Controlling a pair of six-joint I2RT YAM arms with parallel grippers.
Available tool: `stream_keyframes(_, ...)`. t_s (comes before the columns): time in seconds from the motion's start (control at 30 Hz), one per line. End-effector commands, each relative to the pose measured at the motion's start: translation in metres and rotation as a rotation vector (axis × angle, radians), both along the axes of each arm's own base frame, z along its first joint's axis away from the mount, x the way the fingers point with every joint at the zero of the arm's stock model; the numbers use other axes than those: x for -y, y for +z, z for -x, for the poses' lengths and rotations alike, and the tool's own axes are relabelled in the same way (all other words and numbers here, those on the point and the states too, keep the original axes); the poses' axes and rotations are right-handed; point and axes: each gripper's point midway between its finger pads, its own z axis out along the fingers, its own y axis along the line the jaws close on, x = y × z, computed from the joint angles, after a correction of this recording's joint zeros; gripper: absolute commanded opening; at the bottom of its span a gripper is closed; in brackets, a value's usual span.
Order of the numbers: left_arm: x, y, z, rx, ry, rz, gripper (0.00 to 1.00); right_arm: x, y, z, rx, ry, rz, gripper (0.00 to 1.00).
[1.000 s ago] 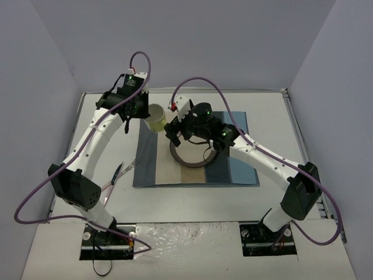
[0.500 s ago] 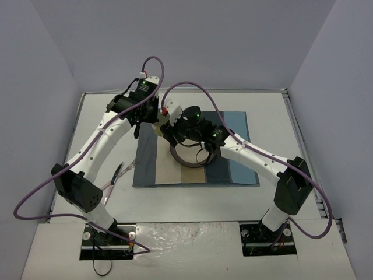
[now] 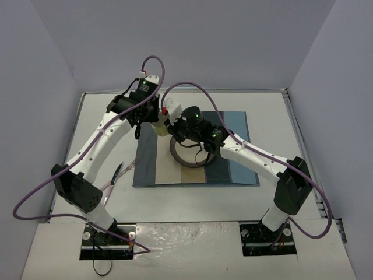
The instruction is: Set the dinner table for one person
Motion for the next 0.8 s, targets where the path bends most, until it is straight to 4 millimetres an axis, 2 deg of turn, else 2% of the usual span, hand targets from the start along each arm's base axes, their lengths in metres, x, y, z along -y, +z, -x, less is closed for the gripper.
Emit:
stream_keyframes(0.0, -0.001, 0.068, 0.001, 0.208, 0.016, 0.115, 0.35, 0.004, 0.032, -0.007, 0.102, -0.04, -0.051, 0.0)
stream_keyframes(0.13, -0.01, 0.084, 0.005, 0.263, 0.05, 0.128, 0.66, 0.017, 0.026, -0.004, 0.106, -0.062, -0.035, 0.0)
stream_keyframes(0.27, -0.031, 0.105, 0.01, 0.339, 0.101, 0.142, 0.78, 0.044, 0.028, -0.007, 0.118, -0.111, -0.036, 0.0)
stream_keyframes(0.3, -0.038, 0.106, 0.01, 0.349, 0.117, 0.142, 0.81, 0.053, 0.022, -0.007, 0.108, -0.124, -0.028, 0.0)
stream_keyframes(0.4, -0.057, 0.092, 0.011, 0.355, 0.153, 0.137, 0.9, 0.083, 0.027, -0.018, 0.118, -0.163, -0.051, 0.0)
stream_keyframes(0.5, -0.083, 0.072, 0.018, 0.345, 0.191, 0.12, 0.97, 0.132, 0.029, -0.041, 0.147, -0.255, -0.059, 0.0)
stream_keyframes(0.67, -0.102, 0.013, 0.034, 0.264, 0.195, 0.082, 0.97, 0.195, 0.026, -0.07, 0.183, -0.339, -0.057, 0.0)
stream_keyframes(0.77, -0.114, -0.016, 0.047, 0.22, 0.202, 0.052, 0.97, 0.224, 0.022, -0.085, 0.18, -0.364, -0.082, 0.0)
